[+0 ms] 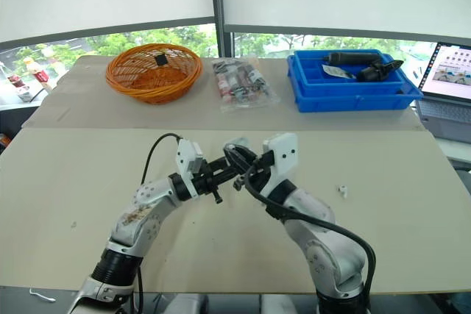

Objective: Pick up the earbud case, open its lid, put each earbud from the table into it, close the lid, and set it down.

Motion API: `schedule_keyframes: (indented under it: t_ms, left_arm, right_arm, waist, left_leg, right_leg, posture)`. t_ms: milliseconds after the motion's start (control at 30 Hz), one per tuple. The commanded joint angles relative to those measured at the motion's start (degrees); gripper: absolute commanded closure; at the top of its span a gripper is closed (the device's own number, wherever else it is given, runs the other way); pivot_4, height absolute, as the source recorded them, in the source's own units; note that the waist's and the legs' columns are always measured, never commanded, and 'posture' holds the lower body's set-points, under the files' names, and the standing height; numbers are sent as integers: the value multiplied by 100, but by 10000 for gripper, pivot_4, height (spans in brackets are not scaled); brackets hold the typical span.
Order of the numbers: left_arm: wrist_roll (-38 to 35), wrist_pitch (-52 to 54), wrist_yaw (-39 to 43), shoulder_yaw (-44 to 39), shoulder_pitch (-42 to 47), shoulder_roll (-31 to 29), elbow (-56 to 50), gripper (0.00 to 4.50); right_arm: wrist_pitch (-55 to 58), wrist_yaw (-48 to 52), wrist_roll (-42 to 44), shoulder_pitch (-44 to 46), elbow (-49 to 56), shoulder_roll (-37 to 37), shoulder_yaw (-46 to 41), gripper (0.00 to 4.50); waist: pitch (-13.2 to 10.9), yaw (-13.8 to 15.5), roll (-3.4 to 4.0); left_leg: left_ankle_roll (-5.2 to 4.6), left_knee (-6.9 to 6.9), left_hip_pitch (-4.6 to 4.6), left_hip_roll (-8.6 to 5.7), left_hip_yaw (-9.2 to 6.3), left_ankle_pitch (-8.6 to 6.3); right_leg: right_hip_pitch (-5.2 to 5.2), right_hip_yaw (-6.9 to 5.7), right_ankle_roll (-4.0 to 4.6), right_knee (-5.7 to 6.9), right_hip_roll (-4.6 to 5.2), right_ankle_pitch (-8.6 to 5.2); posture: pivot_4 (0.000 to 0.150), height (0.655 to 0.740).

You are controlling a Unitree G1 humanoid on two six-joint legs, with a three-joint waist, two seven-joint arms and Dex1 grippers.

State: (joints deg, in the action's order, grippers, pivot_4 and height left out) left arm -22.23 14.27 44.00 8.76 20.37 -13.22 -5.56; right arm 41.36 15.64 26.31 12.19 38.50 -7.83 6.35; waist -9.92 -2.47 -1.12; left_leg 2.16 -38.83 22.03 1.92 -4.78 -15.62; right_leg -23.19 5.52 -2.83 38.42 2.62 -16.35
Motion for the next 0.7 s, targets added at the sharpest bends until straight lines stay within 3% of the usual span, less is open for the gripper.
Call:
schedule_keyframes:
  t_ms: [33, 167, 233, 433, 700]
  left_arm:
    - [-53, -94, 26, -65, 156, 19, -182, 39079]
    - [-43, -102, 25, -52, 157, 25, -200, 39079]
    - [-40, -107, 26, -51, 155, 24, -204, 39079]
    - [-5, -114, 55, -75, 88, -28, -217, 39079]
    - [25, -138, 5, -122, -18, -68, -222, 39079]
  right_arm:
    - [-91, -32, -107, -64, -17, -60, 175, 41780]
    - [-43, -106, -212, -126, -19, -111, 306, 41780]
    - [-62, -145, -242, -177, 14, -137, 317, 31379]
    - [220, -133, -110, -149, 461, -491, -35, 11128]
    - [728, 134, 637, -164, 1170, -1302, -972, 10694]
  waist:
    - [0, 0, 0]
    - [0, 1, 0]
    - [0, 3, 0]
    - [0, 11, 0]
    - [0, 8, 0]
  left_leg:
    - [0, 0, 0, 0, 0, 0]
    - [0, 0, 0, 0, 0, 0]
    - [0, 0, 1, 0, 0, 0]
    - [0, -1, 1, 0, 0, 0]
    - [0, 0, 3, 0, 0, 0]
  right_leg:
    - [0, 0, 0, 0, 0, 0]
    - [0, 0, 0, 0, 0, 0]
    - [0, 0, 0, -1, 0, 0]
    - [2, -1, 0, -2, 0, 0]
    - [2, -1, 0, -5, 0, 0]
  posture:
    - [1500, 7114]
    - [1500, 7114]
    - [1500, 7114]
    - [1500, 7114]
    - [1500, 7114]
